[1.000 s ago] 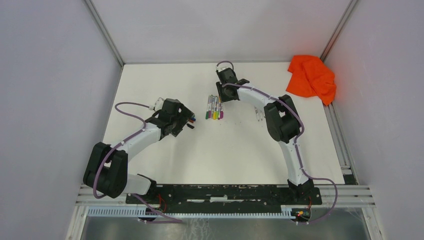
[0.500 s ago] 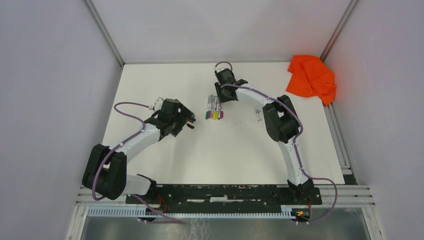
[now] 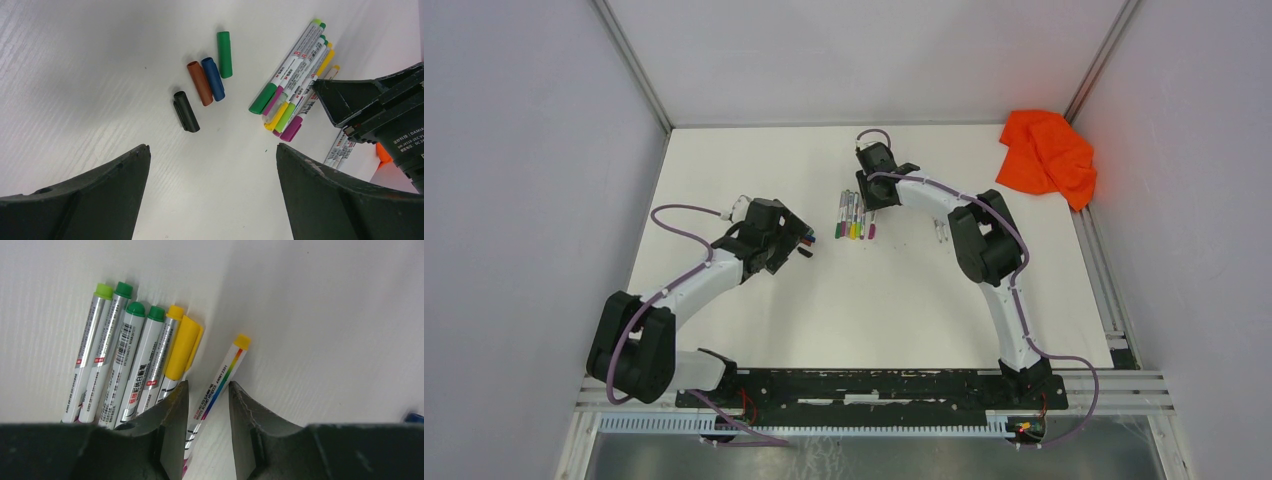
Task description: Open the pen caps
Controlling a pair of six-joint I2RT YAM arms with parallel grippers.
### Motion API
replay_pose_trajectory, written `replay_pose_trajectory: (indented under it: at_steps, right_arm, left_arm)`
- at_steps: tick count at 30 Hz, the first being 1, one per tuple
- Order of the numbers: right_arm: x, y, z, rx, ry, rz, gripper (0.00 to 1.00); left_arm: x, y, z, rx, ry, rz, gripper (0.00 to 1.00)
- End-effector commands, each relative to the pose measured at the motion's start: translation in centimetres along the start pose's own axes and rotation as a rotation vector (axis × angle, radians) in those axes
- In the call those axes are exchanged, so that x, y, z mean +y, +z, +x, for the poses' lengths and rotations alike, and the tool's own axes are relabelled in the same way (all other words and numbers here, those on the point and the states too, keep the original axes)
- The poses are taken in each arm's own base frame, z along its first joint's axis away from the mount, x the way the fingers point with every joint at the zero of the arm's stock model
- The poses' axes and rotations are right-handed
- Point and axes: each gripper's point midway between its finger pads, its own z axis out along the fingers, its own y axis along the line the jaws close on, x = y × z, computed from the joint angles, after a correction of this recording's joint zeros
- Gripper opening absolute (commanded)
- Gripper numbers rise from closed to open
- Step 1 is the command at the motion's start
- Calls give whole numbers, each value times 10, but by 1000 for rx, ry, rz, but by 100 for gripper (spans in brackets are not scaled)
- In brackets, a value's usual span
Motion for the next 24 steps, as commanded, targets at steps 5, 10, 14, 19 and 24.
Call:
replay_pose_trajectory:
  at_steps: [5,10,14,19,24]
  right_arm:
    - [-12,12,38,106,-42,68,37]
    - [-19,17,74,167,-46,72,29]
    - [-23,14,86,166,-17,56,15]
    - [-18,-4,78,87,24,-10,0]
    - [-3,-31,58,-13,80,-158,0]
  left_arm:
    - [-4,-8,-7,-24,37,32,100]
    - [-4,-13,-7,-26,43,44,100]
    - [-13,-22,-10,-36,59,102,100]
    - [-38,-39,-8,-36,106,280,100]
    - [-63,-58,0,-20,164,471,100]
